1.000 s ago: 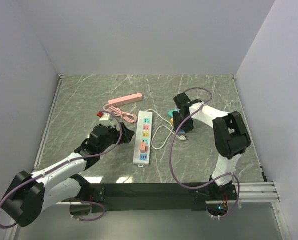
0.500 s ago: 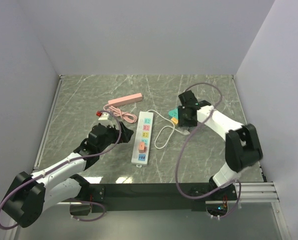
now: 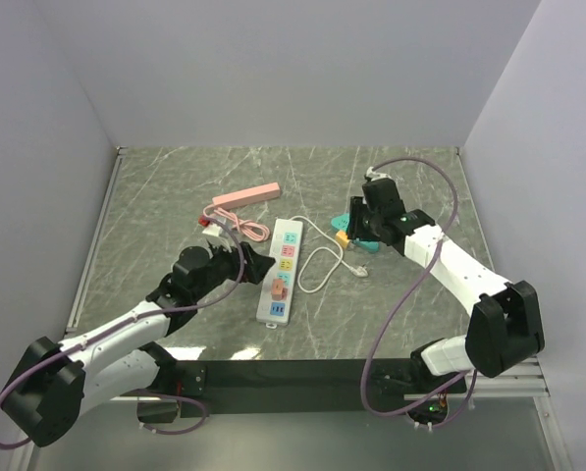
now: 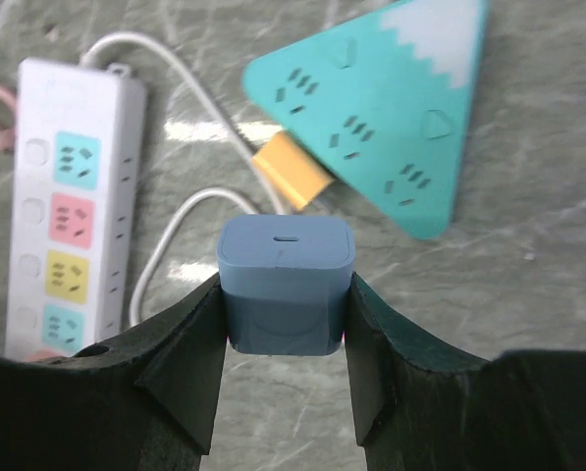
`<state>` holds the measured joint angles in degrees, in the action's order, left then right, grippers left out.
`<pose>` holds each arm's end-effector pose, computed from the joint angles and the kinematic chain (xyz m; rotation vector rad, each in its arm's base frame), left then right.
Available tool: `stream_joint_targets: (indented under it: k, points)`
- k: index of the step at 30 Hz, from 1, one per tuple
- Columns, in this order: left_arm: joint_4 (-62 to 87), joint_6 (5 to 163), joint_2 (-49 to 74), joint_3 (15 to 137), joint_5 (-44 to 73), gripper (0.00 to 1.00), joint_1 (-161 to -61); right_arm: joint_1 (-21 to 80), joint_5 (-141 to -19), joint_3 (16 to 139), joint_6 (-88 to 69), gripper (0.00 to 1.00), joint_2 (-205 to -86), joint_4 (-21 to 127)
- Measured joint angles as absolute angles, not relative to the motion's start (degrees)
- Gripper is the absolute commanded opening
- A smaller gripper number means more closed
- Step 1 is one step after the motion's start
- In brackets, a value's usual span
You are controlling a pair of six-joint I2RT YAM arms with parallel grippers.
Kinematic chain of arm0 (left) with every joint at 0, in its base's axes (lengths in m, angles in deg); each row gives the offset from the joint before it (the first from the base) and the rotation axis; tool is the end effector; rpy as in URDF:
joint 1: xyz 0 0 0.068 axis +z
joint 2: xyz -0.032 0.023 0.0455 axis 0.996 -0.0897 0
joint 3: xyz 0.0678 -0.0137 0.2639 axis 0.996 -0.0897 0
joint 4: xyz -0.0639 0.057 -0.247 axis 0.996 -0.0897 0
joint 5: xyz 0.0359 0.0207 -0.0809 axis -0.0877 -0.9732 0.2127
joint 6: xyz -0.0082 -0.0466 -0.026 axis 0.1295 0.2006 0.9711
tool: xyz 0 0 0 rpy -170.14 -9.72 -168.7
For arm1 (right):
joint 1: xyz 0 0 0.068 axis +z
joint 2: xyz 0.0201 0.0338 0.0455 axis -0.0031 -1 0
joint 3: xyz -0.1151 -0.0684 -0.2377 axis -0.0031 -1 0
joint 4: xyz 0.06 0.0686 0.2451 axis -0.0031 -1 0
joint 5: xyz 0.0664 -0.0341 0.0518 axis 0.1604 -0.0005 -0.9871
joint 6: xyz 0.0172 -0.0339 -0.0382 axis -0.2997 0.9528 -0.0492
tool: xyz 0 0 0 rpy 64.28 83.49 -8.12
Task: Insert the plug
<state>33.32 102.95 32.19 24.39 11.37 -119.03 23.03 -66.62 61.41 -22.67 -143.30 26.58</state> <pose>0.1756 -0.1229 0.2158 0.1190 1.8724 -0.8802 0.2750 0.1122 0.2693 -0.0182 2.3836 0.2418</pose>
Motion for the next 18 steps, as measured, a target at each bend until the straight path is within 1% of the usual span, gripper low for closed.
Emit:
stream_joint_targets:
  k: [9, 13, 18]
  points:
    - [36.5, 99.7, 28.6, 26.8, 14.1, 0.91, -126.0, 29.8, -73.1, 60.1, -26.4, 0.07, -140.1, 33.9]
    - [38.7, 99.2, 26.8, 28.2, 13.6, 0.93, -127.7, 32.3, -76.5, 59.7, -29.2, 0.07, -137.8, 37.6]
    - [43.1, 99.1, 22.9, 30.0, 11.5, 0.95, -129.0, 36.1, -82.9, 59.6, -33.1, 0.04, -137.9, 41.8]
